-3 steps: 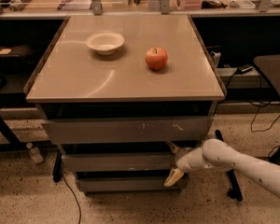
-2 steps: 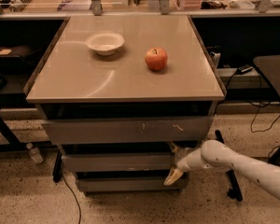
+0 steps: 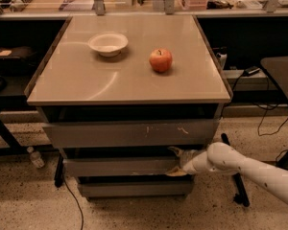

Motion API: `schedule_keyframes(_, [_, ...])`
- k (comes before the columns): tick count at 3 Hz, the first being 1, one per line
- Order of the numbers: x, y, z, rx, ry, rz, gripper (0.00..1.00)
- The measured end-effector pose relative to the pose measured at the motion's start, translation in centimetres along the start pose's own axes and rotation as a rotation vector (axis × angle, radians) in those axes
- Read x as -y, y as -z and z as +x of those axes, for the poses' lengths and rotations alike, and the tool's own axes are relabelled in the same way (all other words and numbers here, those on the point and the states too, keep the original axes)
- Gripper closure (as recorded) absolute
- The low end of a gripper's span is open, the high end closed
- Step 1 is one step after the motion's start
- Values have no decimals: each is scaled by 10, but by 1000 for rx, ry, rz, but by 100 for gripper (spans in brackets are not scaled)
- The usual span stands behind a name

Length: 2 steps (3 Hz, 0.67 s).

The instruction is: Open middle drawer

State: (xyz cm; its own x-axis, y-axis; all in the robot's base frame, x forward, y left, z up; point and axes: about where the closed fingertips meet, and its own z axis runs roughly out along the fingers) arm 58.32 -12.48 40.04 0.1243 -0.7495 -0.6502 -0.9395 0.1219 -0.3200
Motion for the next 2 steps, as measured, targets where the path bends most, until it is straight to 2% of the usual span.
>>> schedule_keyframes(2, [6,10,-10,0,0,0,88])
